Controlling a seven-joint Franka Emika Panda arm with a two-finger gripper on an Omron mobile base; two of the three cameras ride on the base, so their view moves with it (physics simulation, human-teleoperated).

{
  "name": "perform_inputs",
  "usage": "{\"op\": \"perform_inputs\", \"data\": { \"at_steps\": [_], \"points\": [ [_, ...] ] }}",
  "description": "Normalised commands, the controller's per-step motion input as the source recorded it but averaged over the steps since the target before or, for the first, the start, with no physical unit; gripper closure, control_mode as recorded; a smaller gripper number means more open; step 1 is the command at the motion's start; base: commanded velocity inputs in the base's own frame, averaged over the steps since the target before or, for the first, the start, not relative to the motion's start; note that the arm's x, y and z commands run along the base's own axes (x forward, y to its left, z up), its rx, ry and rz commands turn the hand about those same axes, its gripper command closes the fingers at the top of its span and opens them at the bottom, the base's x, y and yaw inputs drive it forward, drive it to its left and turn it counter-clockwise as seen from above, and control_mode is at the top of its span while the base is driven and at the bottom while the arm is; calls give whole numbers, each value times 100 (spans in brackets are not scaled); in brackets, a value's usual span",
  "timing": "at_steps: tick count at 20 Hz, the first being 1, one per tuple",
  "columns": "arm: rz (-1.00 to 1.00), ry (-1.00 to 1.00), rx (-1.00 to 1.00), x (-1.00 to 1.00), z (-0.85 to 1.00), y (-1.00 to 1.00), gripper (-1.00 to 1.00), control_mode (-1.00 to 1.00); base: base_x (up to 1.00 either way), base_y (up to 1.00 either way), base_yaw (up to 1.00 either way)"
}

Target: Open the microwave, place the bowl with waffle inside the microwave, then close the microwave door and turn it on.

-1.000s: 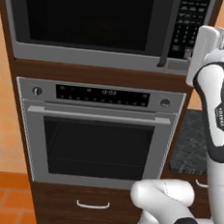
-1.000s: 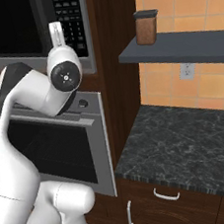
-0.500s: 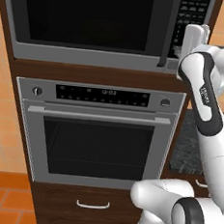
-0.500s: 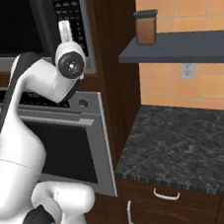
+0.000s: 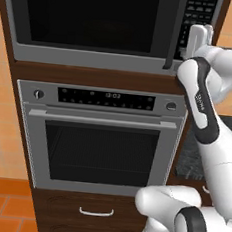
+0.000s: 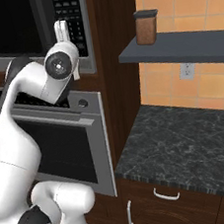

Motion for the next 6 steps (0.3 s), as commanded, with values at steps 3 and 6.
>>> {"op": "perform_inputs", "data": {
  "at_steps": [3,6],
  "points": [
    [-15,15,-22,100,-60,24,100,-100,0,0,0],
    [-10,17,-26,100,-75,44,100,-100,0,0,0]
  ]
}}
